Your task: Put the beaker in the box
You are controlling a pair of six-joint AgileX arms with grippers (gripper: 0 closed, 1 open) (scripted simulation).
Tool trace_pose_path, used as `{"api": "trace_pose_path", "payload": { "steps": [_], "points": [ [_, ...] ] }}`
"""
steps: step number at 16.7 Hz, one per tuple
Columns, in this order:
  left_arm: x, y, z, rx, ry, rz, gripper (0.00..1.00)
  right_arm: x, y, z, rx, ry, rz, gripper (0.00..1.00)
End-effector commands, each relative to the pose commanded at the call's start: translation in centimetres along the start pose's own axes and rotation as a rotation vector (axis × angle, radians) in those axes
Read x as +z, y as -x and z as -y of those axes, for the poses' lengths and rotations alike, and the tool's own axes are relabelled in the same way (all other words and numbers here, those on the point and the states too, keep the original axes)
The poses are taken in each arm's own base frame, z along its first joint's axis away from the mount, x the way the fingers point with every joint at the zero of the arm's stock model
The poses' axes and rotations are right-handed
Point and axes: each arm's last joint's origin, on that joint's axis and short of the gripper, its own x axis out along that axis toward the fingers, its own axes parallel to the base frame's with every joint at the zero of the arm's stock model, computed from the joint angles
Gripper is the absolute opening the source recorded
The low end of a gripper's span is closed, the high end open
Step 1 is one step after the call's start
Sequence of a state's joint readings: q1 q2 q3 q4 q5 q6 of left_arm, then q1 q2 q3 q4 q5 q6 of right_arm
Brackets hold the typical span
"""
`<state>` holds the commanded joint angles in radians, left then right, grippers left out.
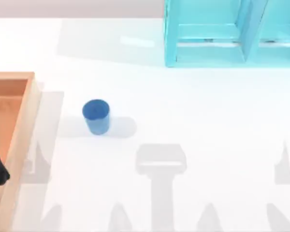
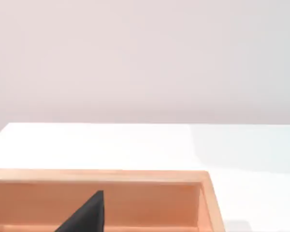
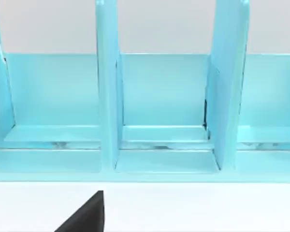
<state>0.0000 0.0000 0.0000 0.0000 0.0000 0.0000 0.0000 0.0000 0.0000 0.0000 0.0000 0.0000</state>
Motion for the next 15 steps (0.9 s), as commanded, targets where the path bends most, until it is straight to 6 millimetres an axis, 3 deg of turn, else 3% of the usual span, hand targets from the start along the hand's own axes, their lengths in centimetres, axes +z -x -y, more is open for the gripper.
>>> {"api": "trace_pose_path", "payload": {
  "steps": [3,6,11,15],
  "points": [
    [0.2,0.0,0.0,-0.001,0.003,-0.004,1.00,0.0,0.0,0.0,0.000,0.000,0.000,1.00],
    [1.9,0.0,0.1,-0.007,0.033,-0.045,1.00,0.0,0.0,0.0,0.000,0.000,0.000,1.00],
    [7.0,-1.4,0.3,0.004,0.122,-0.254,1.00,0.0,0.0,0.0,0.000,0.000,0.000,1.00],
    [11.7,-5.1,1.0,0.023,0.189,-0.506,1.00,0.0,0.0,0.0,0.000,0.000,0.000,1.00]
  ]
}}
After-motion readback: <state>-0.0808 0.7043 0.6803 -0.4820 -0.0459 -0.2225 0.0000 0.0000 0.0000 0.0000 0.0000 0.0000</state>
